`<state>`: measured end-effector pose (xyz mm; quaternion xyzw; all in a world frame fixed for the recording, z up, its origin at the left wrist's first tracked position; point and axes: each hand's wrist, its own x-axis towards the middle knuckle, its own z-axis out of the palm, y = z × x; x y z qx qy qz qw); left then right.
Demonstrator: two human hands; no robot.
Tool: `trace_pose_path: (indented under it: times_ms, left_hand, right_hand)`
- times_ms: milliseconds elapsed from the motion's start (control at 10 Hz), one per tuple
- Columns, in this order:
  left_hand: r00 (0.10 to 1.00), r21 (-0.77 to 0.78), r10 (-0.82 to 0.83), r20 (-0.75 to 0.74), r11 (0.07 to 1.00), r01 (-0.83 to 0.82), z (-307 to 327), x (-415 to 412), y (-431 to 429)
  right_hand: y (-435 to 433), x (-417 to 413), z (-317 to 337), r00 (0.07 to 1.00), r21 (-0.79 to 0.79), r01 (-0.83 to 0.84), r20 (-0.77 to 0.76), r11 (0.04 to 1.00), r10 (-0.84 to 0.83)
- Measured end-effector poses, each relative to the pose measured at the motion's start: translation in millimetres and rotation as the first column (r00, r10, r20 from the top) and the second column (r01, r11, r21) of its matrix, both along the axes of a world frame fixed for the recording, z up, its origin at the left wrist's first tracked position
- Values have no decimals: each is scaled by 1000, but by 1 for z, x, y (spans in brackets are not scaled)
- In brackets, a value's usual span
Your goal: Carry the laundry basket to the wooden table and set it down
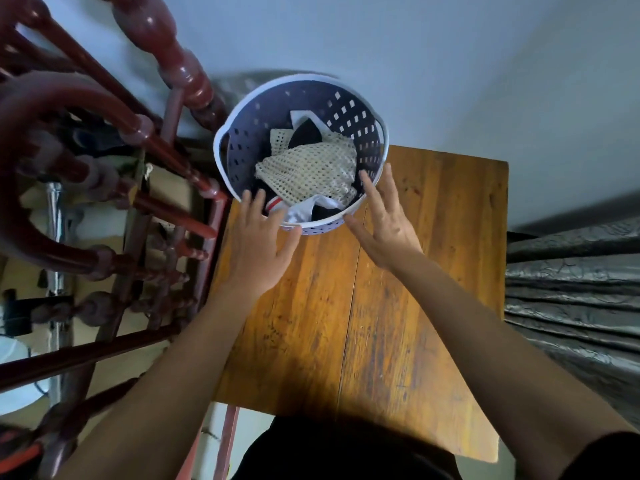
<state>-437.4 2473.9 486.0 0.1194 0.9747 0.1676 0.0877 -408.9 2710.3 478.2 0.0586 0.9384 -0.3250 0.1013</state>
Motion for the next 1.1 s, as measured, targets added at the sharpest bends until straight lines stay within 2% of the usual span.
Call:
trace_pose_path:
  times_ms: [100, 200, 400, 600, 900, 1000, 1100]
  left_hand:
    - [993, -91, -107, -58, 991, 102, -6, -8, -9]
    - [977, -136, -160, -139, 981, 141, -5, -17, -20]
    - [967, -159, -162, -196, 978, 132, -11, -42, -58]
    - [988, -107, -74, -135, 992, 60, -12, -44, -66]
    - [998, -162, -21, 53, 986, 29, 2, -40, -56]
    - [988, -131, 62, 145, 991, -43, 21, -34, -47]
    - [984, 50, 129, 120, 989, -136, 47, -20, -32]
  right_hand:
    - [4, -6, 0, 998, 161, -59, -6, 985, 61]
    - [-1, -13, 3, 997, 201, -42, -53, 979, 54]
    - [-37, -43, 11, 999, 195, -39, -25, 980, 45]
    - [-53, -48, 8, 999, 183, -24, -30, 983, 30]
    - [-57, -47, 20, 987, 258, -101, 149, 961, 64]
    - [-52, -39, 36, 976, 207, -143, 194, 968, 102]
    - [-39, -17, 56, 982, 167, -132, 158, 977, 106]
